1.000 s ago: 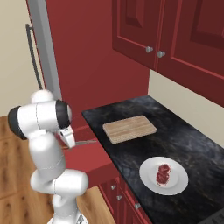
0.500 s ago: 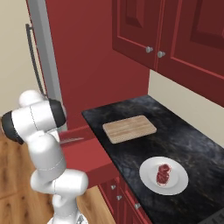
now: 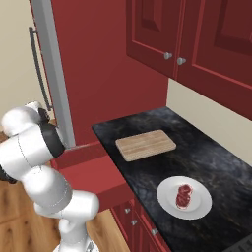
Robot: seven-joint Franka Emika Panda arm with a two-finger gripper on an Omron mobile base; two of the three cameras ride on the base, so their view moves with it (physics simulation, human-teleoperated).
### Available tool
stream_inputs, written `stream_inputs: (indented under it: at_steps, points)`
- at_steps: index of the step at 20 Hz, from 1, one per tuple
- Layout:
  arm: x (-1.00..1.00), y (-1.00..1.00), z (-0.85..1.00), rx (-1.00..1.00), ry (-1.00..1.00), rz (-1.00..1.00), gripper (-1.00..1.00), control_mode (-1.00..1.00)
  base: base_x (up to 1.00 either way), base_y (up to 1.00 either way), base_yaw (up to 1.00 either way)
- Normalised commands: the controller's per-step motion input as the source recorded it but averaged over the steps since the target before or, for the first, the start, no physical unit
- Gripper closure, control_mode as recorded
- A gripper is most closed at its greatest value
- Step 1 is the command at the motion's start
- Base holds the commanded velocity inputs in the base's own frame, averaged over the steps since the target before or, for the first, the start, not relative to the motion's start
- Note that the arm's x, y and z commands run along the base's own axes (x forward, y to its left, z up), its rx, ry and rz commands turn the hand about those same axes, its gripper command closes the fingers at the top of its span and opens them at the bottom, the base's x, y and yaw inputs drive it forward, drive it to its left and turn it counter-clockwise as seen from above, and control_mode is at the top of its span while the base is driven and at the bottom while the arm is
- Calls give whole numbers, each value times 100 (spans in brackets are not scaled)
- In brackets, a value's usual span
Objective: Pick up the knife from the drawer and place it on the cutting board. Then place the meat from the plate to the cutting board.
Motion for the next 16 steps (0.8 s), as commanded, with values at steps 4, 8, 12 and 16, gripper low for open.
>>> stream_inputs:
  at_steps: [4,8,12,16]
  points:
    - [-20,-63,9,1,-18,0,100,-100,0,0,0]
    - [-21,-85,0,12,-26,0,100,-100,0,0,0]
    - [-4,-76,6,15,-30,1,100,-100,0,0,0]
    - [0,-51,46,11,-33,7,100,-100,0,0,0]
